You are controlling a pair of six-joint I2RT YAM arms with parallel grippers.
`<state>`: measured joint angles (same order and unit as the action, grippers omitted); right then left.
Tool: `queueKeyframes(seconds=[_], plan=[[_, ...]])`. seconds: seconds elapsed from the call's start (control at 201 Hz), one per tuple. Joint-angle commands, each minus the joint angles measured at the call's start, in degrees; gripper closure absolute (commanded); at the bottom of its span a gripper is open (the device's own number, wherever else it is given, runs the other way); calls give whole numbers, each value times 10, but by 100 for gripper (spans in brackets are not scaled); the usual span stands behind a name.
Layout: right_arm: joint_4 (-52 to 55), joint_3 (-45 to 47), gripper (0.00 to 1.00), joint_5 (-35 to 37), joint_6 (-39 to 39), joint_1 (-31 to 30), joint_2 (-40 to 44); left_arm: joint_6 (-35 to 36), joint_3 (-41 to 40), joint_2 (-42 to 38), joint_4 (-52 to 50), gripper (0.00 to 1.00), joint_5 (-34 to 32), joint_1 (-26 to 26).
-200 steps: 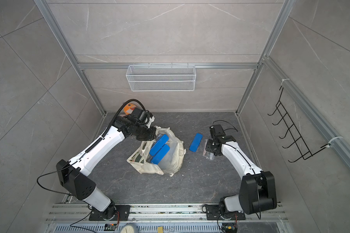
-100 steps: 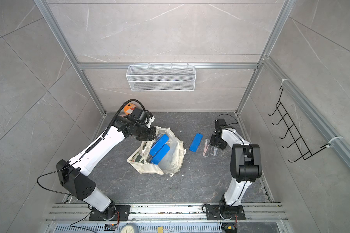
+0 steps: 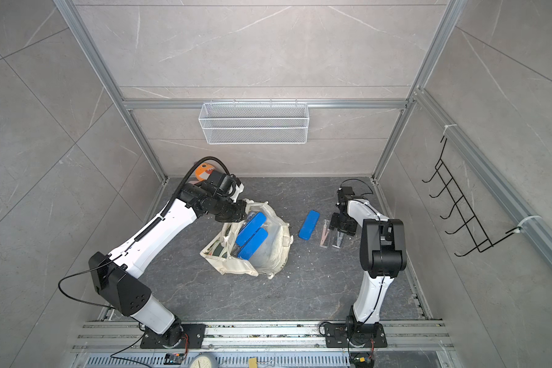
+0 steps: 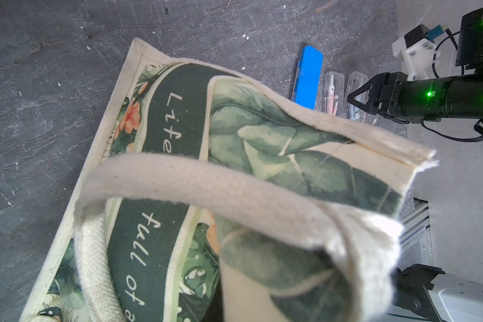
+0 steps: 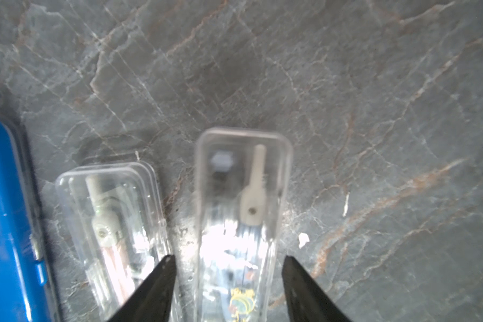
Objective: Take out the compass set from the canvas bag
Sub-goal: Place the compass set at the center of the board.
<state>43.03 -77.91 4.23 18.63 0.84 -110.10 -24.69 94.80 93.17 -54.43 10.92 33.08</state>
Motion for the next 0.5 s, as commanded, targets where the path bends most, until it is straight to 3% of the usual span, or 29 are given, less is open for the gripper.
queueKeyframes(seconds=[0.0,0.135,0.269,0.369,0.494], plan=[[18,-11,34,-3,11,2,54,-14,7,-7,0,100,21,1],[12,0,34,-53,23,1,129,-28,10,-5,-2,100,22,1],[-41,61,34,-196,47,-9,238,-44,13,-4,-5,100,17,1],[-80,115,33,-281,59,-51,316,-52,20,-2,-17,100,12,2],[-117,181,31,-338,68,-111,402,-52,19,-4,-27,100,1,1]])
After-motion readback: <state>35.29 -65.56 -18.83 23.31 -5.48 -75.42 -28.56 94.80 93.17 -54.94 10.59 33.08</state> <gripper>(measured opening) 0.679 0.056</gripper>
